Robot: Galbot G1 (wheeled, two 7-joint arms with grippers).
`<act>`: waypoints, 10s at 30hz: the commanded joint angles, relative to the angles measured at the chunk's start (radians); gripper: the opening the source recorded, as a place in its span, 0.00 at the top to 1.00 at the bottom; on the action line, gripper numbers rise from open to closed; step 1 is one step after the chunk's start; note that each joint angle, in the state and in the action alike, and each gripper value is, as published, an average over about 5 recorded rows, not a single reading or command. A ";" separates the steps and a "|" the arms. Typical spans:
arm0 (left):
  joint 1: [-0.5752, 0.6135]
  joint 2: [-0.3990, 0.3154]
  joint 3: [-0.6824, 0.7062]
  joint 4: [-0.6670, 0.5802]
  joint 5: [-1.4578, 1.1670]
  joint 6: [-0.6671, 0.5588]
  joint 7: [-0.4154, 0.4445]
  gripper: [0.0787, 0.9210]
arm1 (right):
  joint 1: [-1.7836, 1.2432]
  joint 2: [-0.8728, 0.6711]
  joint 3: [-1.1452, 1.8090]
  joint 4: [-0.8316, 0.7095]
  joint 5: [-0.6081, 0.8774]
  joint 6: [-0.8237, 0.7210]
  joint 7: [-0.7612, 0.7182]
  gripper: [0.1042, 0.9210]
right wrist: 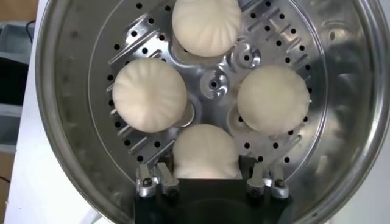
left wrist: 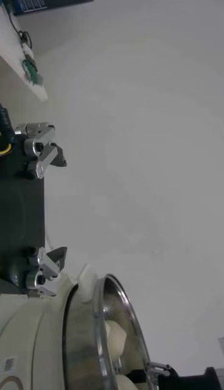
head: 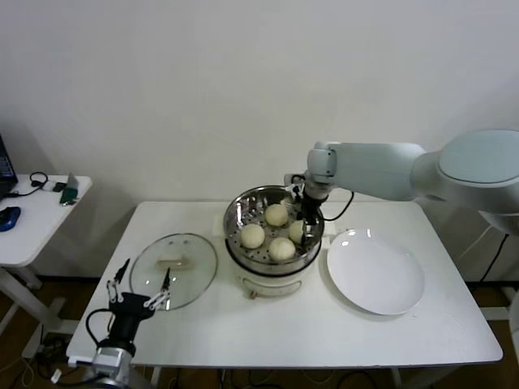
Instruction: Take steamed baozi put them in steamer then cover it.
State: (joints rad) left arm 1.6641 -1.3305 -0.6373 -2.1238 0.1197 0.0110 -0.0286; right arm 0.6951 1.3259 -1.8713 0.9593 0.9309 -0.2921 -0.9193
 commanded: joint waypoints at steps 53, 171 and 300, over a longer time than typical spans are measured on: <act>-0.022 0.026 -0.054 -0.022 -0.033 0.017 0.020 0.12 | -0.954 -0.950 1.276 0.587 -0.075 0.418 0.654 0.12; -0.502 0.145 0.244 0.508 1.156 0.303 -0.123 0.92 | -2.190 -0.125 2.635 0.683 -0.618 0.390 0.605 0.12; -0.897 -0.073 0.898 0.389 1.228 0.774 0.239 0.44 | -2.060 -0.143 2.618 0.569 -0.677 0.372 0.562 0.12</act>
State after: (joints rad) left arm 0.7493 -1.4704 0.2477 -1.5968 1.3969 0.7367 0.2086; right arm -1.3661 1.1845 0.7448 1.5285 0.2468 0.0898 -0.3546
